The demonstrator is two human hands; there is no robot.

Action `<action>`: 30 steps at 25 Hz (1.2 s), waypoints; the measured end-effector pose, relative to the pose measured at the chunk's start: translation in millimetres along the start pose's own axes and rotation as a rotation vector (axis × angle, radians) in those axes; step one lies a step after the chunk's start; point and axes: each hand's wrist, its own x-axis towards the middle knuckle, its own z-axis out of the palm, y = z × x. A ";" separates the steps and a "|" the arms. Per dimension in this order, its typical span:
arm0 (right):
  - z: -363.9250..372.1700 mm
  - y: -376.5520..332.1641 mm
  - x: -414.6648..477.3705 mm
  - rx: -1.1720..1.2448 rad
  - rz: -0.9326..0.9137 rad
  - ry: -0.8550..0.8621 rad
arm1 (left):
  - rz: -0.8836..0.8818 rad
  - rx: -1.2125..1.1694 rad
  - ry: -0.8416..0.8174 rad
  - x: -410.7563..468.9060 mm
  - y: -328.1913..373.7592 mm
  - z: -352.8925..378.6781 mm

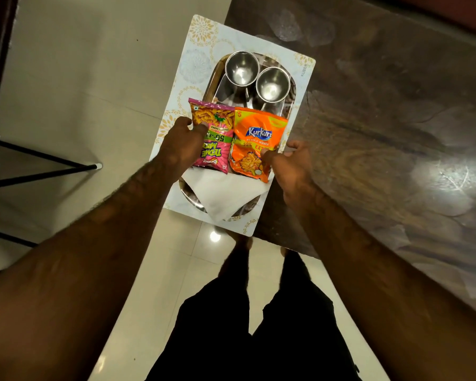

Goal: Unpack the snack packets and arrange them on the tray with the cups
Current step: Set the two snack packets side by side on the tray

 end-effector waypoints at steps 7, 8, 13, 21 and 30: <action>1.1 -3.8 11.7 0.083 0.106 -0.139 | -0.024 -0.105 -0.071 11.4 -1.0 2.8; 2.8 -3.4 13.1 0.093 0.108 -0.138 | -0.030 -0.112 -0.080 13.4 -0.9 3.2; 3.6 1.4 18.0 0.104 0.108 -0.143 | -0.040 -0.138 -0.110 17.5 0.9 6.9; -5.0 12.8 42.3 0.081 0.141 0.024 | -0.134 -0.403 0.005 25.4 -5.5 9.5; 1.1 16.7 48.6 -0.068 0.042 0.088 | -0.070 -0.125 0.071 46.9 -23.4 -1.8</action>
